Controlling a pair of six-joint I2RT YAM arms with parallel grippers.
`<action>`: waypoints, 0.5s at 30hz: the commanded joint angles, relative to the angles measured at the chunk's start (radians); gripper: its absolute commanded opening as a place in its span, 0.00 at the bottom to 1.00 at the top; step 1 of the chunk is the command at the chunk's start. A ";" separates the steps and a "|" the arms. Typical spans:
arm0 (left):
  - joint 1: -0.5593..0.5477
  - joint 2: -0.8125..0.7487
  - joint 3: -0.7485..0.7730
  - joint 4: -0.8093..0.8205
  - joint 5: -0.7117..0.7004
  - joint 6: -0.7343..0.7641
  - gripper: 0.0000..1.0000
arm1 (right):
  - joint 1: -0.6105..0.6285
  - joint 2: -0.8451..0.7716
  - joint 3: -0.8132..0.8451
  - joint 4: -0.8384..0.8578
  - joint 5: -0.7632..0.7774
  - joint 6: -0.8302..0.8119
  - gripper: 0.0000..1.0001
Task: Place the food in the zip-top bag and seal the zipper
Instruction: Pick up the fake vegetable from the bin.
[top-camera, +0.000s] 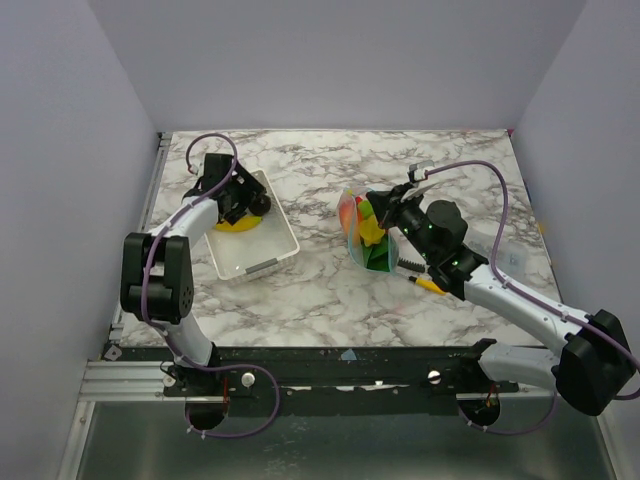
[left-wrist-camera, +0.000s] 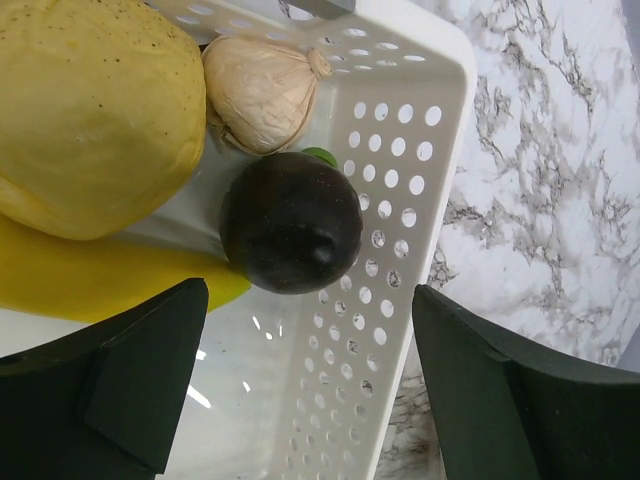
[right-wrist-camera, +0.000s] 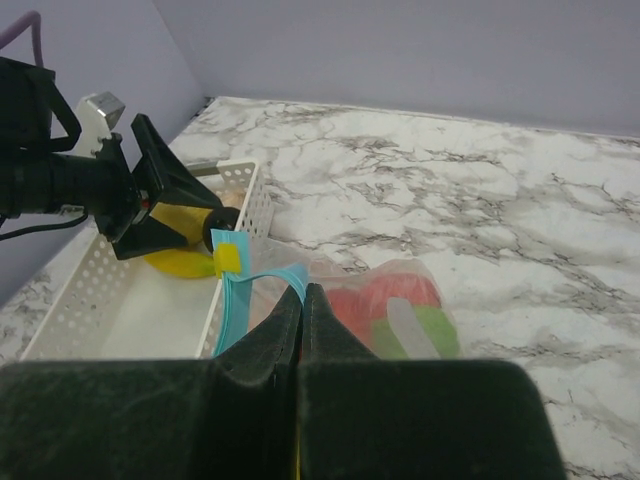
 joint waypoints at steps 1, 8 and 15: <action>0.002 0.052 0.029 0.025 0.013 -0.054 0.83 | 0.003 -0.002 -0.002 0.043 -0.006 -0.007 0.01; -0.004 0.094 0.045 0.040 -0.010 -0.104 0.78 | 0.004 0.019 0.005 0.040 -0.018 -0.004 0.01; -0.014 0.100 0.065 -0.010 -0.084 -0.185 0.78 | 0.003 0.010 0.004 0.040 -0.016 -0.005 0.01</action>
